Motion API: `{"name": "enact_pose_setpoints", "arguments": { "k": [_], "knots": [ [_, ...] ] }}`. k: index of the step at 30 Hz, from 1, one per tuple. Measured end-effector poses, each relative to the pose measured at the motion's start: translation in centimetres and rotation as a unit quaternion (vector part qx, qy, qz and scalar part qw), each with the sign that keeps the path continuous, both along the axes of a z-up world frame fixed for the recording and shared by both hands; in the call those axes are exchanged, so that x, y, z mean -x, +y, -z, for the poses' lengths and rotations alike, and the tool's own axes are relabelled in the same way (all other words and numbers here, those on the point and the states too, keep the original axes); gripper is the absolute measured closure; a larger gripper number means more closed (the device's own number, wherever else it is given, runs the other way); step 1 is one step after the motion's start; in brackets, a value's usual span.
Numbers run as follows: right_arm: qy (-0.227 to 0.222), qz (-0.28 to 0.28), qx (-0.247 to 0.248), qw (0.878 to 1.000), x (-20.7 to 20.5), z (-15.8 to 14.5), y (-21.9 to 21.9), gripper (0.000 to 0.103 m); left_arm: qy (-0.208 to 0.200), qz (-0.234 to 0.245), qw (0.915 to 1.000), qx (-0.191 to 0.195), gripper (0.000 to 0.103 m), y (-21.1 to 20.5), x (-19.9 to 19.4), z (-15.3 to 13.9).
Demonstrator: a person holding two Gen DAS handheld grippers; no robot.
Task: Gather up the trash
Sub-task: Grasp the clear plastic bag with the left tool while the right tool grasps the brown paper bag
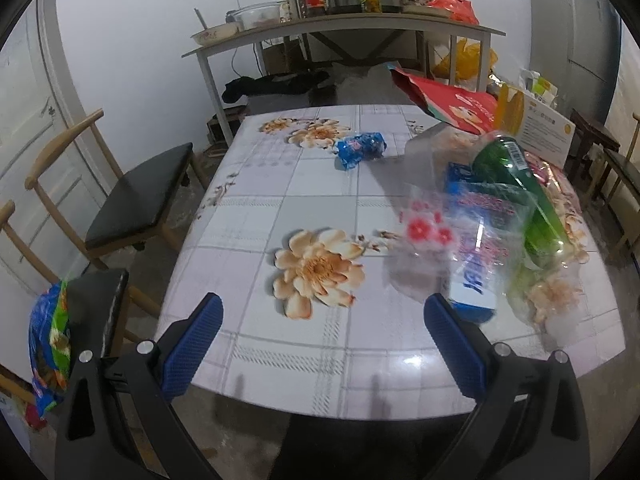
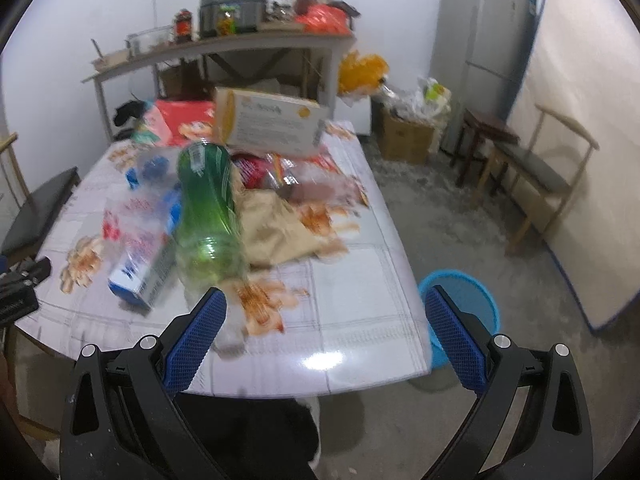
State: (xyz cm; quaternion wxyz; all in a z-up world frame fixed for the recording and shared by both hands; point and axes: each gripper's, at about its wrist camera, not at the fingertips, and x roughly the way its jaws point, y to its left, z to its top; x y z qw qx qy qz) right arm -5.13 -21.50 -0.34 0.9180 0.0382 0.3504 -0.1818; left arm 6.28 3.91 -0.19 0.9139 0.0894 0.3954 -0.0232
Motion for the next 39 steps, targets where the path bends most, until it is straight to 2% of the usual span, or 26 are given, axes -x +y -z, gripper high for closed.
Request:
{"name": "enact_pose_setpoints", "arguments": {
  "k": [3,6,8,10,13,16,18,20,25,26,28,30,33,39],
  "knots": [
    [-0.034,-0.022,-0.01,0.999,-0.7,-0.6,0.0,0.008,-0.006,0.026,0.9996,0.007,0.004,0.3,-0.7,0.0],
    [-0.051,-0.038,-0.041,0.997,-1.7,-0.8,0.0,0.008,-0.019,0.063,0.9964,0.053,0.004,0.9,-1.4,0.0],
    [-0.047,-0.048,-0.065,0.996,-2.7,-0.5,0.1,0.008,-0.033,0.1,0.9874,0.118,0.004,1.8,-1.9,-0.3],
    [-0.037,-0.056,-0.078,0.995,-3.5,-0.2,0.3,0.008,-0.036,0.117,0.9802,0.156,0.004,2.2,-2.7,-0.5],
    [-0.018,-0.068,-0.094,0.993,-4.7,0.5,0.7,0.008,-0.012,0.148,0.9703,0.191,0.004,2.0,-4.8,-0.1],
    [0.0,-0.071,-0.109,0.992,-5.8,1.3,0.6,0.008,0.03,0.183,0.9512,0.247,0.005,1.8,-7.3,0.7],
    [0.008,-0.068,-0.116,0.991,-6.3,1.6,0.4,0.008,0.076,0.209,0.9308,0.29,0.005,1.4,-9.5,1.8],
    [0.016,-0.065,-0.124,0.99,-6.8,2.0,0.2,0.008,0.107,0.218,0.9181,0.313,0.005,1.0,-11.3,2.9],
    [0.028,-0.059,-0.139,0.988,-7.5,2.7,-0.6,0.008,0.178,0.251,0.8931,0.328,0.007,-0.8,-15.3,5.9],
    [0.032,-0.058,-0.146,0.987,-7.7,3.0,-0.8,0.008,0.195,0.262,0.8838,0.335,0.008,-1.2,-16.1,6.6],
    [0.039,-0.056,-0.152,0.986,-8.2,3.4,-1.0,0.008,0.213,0.263,0.8789,0.336,0.011,-1.8,-17.2,7.5],
    [0.045,-0.054,-0.159,0.985,-8.7,3.8,-1.2,0.008,0.236,0.267,0.8673,0.348,0.016,-2.3,-18.4,8.5],
    [0.049,-0.055,-0.162,0.984,-9.1,4.2,-1.3,0.008,0.245,0.27,0.8589,0.359,0.025,-2.4,-19.0,8.9],
    [0.053,-0.063,-0.187,0.979,-10.0,4.9,-1.3,0.008,0.257,0.276,0.8527,0.361,0.044,-2.3,-18.2,9.2]
  ]
}}
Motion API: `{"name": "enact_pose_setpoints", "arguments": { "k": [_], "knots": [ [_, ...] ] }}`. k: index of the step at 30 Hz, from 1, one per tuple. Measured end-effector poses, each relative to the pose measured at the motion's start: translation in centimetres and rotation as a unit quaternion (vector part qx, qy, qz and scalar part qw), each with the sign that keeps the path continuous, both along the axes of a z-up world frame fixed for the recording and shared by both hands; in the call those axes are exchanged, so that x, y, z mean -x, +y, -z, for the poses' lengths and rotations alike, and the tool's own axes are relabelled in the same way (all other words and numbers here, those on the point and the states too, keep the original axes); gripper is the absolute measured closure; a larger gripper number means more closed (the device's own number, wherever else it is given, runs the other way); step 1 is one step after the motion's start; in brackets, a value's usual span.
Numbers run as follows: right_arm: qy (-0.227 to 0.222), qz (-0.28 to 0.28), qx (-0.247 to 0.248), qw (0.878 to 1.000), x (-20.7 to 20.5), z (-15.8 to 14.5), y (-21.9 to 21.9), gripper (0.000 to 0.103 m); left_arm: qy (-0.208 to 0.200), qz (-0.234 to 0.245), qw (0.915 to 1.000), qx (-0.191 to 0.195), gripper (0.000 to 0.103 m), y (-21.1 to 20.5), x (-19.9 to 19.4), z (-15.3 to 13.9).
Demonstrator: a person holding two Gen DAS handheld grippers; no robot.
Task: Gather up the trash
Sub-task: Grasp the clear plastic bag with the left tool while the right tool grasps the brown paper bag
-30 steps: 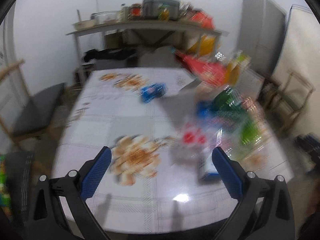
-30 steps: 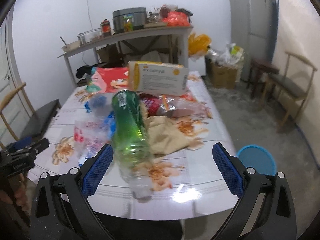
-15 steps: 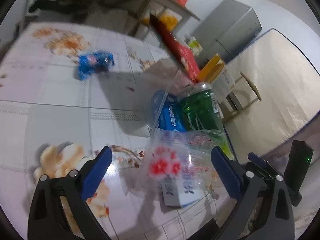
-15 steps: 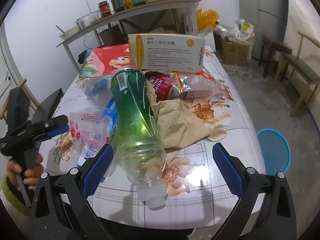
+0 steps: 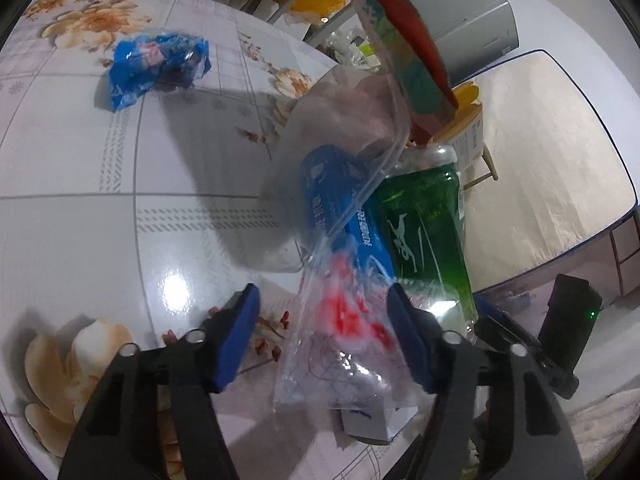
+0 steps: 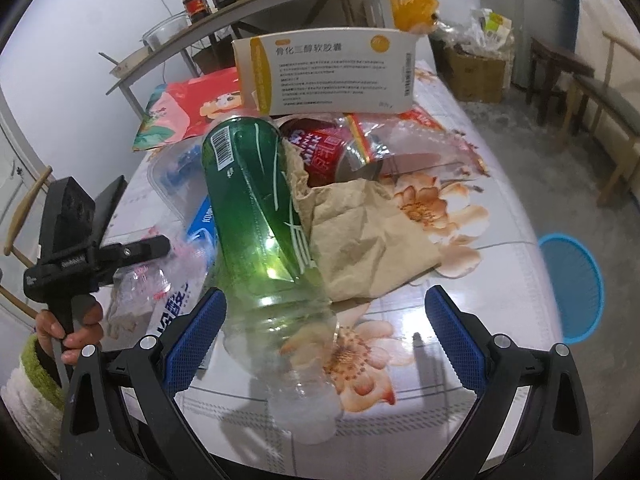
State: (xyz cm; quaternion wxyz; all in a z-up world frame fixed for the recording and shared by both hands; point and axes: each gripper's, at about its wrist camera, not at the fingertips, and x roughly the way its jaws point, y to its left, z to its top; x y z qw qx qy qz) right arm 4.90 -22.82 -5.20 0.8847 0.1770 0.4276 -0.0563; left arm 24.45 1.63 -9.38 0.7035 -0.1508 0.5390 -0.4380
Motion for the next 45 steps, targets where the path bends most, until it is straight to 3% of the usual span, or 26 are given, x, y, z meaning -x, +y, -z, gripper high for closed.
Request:
{"name": "enact_pose_setpoints", "arguments": {
  "k": [11,19,26,29,33,37,45],
  "knots": [
    [-0.008,-0.003,-0.011,1.0,0.1,-0.6,-0.1,0.008,0.001,-0.009,0.9996,0.027,0.089,0.9,1.1,-1.0],
    [-0.043,0.022,-0.05,0.998,1.7,-1.9,-2.4,0.009,-0.013,-0.034,0.9977,0.058,0.094,2.4,2.2,-2.6],
    [-0.028,0.05,-0.096,0.994,0.6,-0.8,-5.5,0.02,-0.029,-0.064,0.9945,0.077,0.095,3.7,3.7,-4.1],
    [-0.017,0.049,-0.157,0.986,-0.8,0.4,-6.6,0.024,-0.04,-0.074,0.9935,0.077,0.095,3.7,4.4,-4.5],
    [-0.003,0.03,-0.253,0.967,-3.3,2.2,-7.1,0.024,-0.049,-0.077,0.9936,0.067,0.095,3.6,5.5,-4.5],
    [0.006,0.031,-0.275,0.961,-4.6,3.2,-7.1,0.025,-0.055,-0.074,0.994,0.059,0.095,3.4,6.2,-4.3],
    [0.031,0.064,-0.305,0.95,-5.2,5.0,-7.6,0.05,-0.061,-0.069,0.9943,0.052,0.095,3.0,6.5,-4.2]
  ]
}}
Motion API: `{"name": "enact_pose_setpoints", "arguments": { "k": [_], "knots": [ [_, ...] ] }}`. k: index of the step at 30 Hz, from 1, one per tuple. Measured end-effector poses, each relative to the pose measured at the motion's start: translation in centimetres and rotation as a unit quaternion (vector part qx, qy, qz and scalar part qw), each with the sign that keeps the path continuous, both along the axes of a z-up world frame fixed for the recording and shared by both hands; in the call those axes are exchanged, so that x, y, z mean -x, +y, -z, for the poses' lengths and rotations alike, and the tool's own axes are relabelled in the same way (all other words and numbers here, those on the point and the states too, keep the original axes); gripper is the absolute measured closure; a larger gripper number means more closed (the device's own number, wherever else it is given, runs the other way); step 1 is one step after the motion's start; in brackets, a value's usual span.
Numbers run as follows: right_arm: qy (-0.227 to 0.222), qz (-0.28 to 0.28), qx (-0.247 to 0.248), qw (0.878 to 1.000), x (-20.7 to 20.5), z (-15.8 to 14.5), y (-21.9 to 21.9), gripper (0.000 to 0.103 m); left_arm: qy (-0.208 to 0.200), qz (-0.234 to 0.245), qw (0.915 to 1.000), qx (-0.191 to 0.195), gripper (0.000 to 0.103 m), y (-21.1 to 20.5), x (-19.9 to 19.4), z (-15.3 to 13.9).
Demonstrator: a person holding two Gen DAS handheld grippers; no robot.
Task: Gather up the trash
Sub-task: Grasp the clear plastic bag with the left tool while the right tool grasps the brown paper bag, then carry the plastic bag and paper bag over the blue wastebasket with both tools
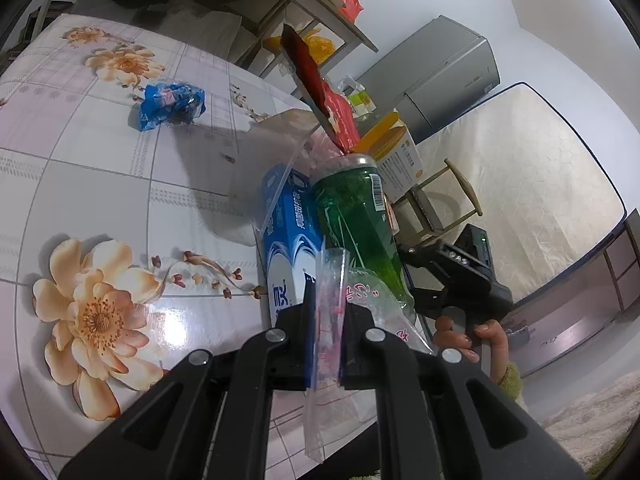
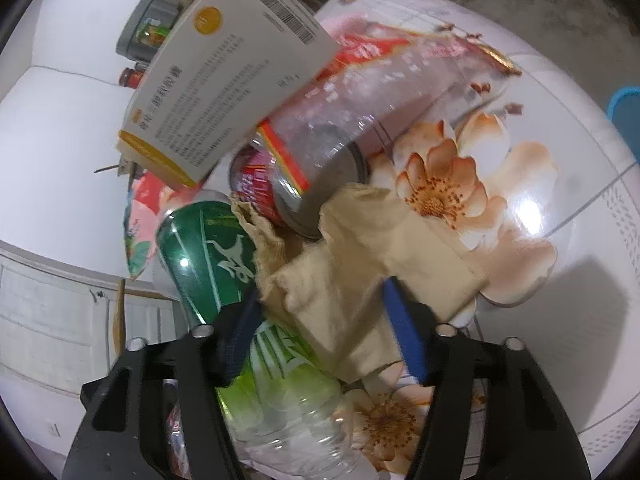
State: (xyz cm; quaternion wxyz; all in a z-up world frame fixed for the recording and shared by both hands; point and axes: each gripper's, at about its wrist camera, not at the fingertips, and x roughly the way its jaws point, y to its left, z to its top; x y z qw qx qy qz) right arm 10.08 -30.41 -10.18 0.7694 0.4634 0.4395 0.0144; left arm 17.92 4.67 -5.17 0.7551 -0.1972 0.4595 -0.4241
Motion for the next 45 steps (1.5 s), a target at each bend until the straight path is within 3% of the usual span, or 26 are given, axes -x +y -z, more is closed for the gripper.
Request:
{"name": "enact_pose_setpoints", "arguments": {
  "k": [3,7,11,25,33,39,45],
  "knots": [
    [0.005,0.0,0.001,1.0,0.0,0.2,0.2,0.062,0.003,-0.002,1.0,-0.001,0.095,0.1,0.0,0.2],
    [0.006,-0.003,-0.004,1.0,0.1,0.2,0.6,0.089,0.006,-0.004,1.0,0.001,0.095,0.3,0.2,0.1],
    [-0.011,-0.003,0.006,1.0,1.6,-0.6,0.9,0.099,0.001,-0.008,1.0,0.005,0.095,0.4,0.4,-0.3],
    [-0.09,0.008,0.114,0.989,8.1,-8.5,1.9,0.101,-0.037,-0.023,0.9988,0.025,0.095,1.1,1.9,-3.8],
    [-0.133,0.04,0.117,0.983,10.9,-10.5,-0.4,0.101,-0.07,-0.006,0.9971,0.03,0.095,-0.9,3.1,-7.5],
    [-0.16,0.102,0.089,0.978,14.9,-11.0,-4.9,0.101,-0.1,0.044,0.994,-0.002,0.095,-7.7,3.4,-10.7],
    [-0.153,0.181,0.096,0.967,19.6,-10.2,-10.0,0.101,-0.126,0.118,0.9834,-0.057,0.095,-19.7,4.1,-12.5]
  ]
}}
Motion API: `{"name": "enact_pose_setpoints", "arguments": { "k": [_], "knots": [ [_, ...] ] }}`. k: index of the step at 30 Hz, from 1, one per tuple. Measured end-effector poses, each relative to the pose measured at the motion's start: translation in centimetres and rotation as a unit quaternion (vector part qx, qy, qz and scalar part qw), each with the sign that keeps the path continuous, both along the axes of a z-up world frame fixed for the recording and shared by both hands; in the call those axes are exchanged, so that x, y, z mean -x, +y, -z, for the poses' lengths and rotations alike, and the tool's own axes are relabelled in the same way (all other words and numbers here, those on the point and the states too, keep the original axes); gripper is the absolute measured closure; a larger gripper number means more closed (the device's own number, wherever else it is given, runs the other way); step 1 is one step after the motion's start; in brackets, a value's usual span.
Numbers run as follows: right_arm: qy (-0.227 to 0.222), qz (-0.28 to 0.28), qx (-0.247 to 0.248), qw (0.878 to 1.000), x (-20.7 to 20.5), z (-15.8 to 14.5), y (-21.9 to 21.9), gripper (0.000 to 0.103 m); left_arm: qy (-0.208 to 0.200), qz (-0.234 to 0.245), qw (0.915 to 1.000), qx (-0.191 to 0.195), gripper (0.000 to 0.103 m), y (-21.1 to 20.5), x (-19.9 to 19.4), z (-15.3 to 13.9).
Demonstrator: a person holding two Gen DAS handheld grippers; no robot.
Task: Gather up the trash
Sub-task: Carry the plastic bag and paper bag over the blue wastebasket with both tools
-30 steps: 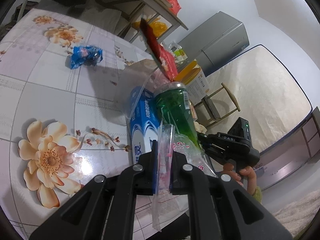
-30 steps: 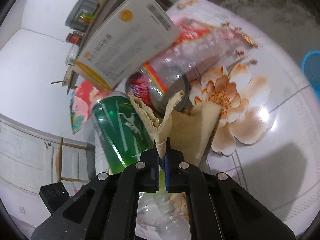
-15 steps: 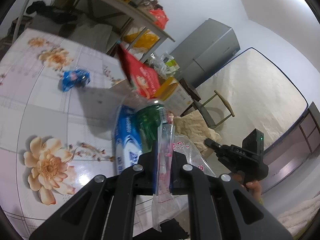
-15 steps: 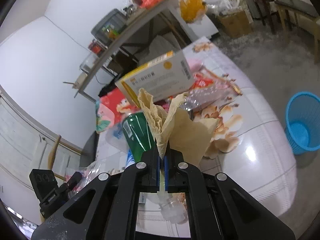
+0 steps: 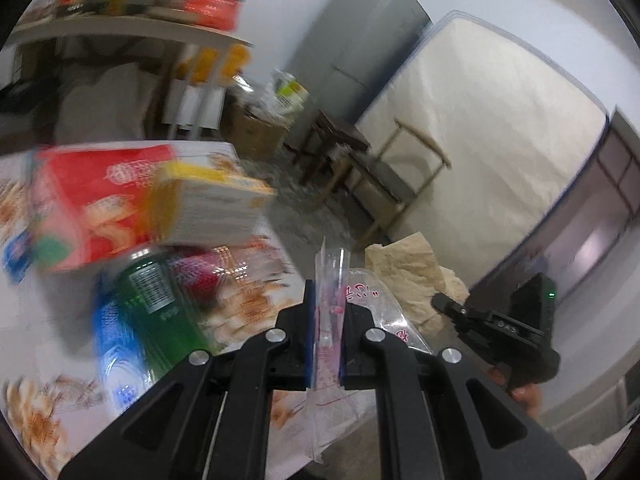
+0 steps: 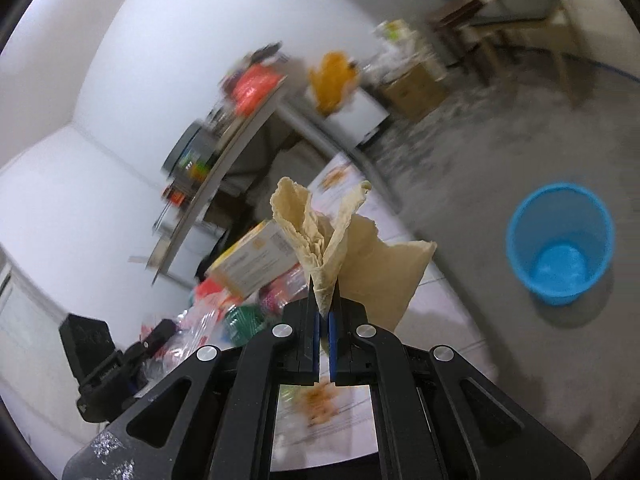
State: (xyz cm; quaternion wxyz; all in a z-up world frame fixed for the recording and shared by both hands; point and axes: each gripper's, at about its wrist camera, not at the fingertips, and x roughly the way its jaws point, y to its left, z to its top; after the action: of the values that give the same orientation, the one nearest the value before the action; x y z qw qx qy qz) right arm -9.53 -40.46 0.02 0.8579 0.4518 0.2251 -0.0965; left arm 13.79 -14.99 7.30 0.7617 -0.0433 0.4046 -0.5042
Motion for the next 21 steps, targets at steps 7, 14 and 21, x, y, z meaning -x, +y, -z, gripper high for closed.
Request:
{"name": "enact_pose_setpoints", "arguments": {
  "k": [7,14,21],
  "knots": [
    [0.046,0.095,-0.015,0.994,3.3,3.5,-6.9,0.101,-0.06,0.079,0.9877,-0.121,0.095,-17.5,2.5,2.9],
    [0.107,0.138,-0.074,0.982,1.0,11.1,-13.6,0.101,-0.083,0.141,0.9607,-0.224,0.095,-31.8,3.8,11.4],
    [0.147,0.161,-0.109,0.97,-1.0,17.4,-18.7,0.096,-0.071,0.157,0.942,-0.288,0.078,-41.0,3.8,19.0]
  ]
}}
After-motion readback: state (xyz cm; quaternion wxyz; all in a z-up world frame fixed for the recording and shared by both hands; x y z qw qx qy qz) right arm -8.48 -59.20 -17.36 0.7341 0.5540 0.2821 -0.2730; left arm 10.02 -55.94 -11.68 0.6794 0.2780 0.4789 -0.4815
